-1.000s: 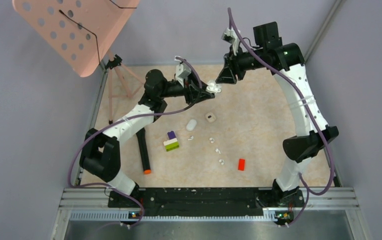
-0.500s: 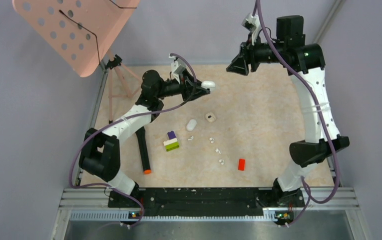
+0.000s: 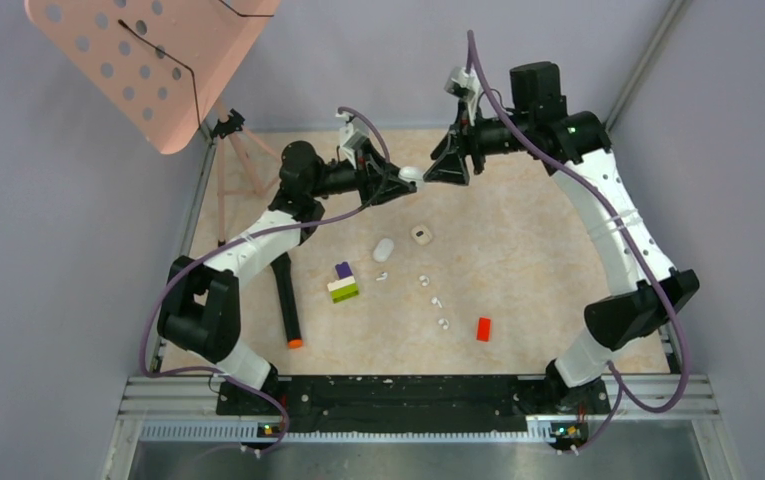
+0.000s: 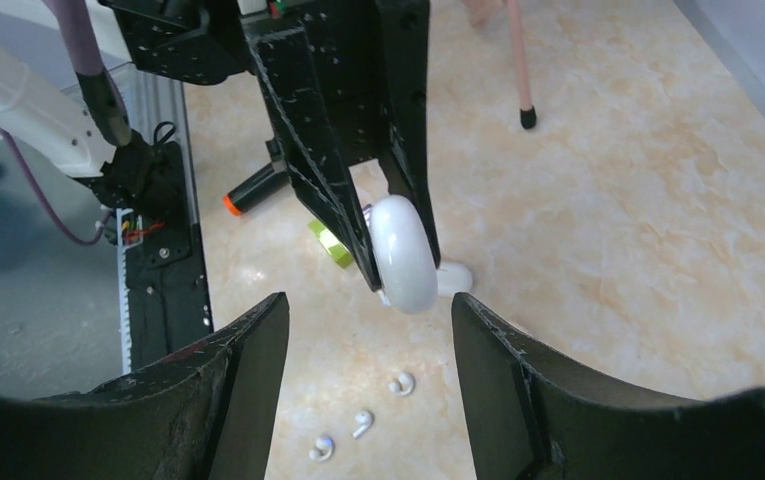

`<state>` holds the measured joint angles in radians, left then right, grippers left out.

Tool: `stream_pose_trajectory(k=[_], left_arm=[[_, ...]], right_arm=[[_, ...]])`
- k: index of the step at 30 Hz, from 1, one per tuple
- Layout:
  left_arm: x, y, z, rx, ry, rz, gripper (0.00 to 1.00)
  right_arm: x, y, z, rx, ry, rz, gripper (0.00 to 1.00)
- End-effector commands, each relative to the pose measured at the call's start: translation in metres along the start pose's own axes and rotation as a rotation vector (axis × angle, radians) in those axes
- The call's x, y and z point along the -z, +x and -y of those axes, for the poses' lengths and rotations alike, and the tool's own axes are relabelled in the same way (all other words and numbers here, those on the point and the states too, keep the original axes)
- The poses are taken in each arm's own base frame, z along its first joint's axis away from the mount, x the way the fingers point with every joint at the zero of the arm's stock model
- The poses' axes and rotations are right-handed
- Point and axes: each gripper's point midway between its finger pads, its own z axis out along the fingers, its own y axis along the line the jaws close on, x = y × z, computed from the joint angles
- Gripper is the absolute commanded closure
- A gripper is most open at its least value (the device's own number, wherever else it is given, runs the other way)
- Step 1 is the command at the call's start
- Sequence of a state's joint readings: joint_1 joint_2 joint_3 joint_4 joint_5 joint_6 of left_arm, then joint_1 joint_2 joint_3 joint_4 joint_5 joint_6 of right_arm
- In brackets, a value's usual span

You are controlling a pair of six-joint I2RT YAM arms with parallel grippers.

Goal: Insert the wireless bluetooth earbuds into the charging case
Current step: Open the charging case.

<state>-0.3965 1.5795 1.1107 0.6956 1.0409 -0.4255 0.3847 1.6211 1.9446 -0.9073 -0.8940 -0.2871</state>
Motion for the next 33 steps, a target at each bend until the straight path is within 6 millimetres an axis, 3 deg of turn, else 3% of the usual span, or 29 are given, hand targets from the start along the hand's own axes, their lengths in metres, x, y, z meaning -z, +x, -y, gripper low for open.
stream_pose_trajectory(k=[1, 14, 21, 33], left_arm=[[-0.002, -0.034, 0.022, -0.104, 0.065, 0.045, 1.0], [-0.008, -0.037, 0.04, -0.179, 0.146, 0.033, 1.0], [-0.011, -0.031, 0.044, -0.204, 0.179, 0.019, 1.0], [-0.012, -0.032, 0.044, -0.215, 0.184, 0.022, 1.0]], right_arm=[[-0.014, -0.011, 0.0, 0.032, -0.059, 0.036, 0.4], [-0.039, 0.005, 0.017, -0.029, -0.063, -0.005, 0.42], [-0.032, -0.012, 0.033, -0.084, -0.044, 0.049, 0.43], [-0.033, 0.002, 0.041, -0.155, -0.051, 0.046, 0.43]])
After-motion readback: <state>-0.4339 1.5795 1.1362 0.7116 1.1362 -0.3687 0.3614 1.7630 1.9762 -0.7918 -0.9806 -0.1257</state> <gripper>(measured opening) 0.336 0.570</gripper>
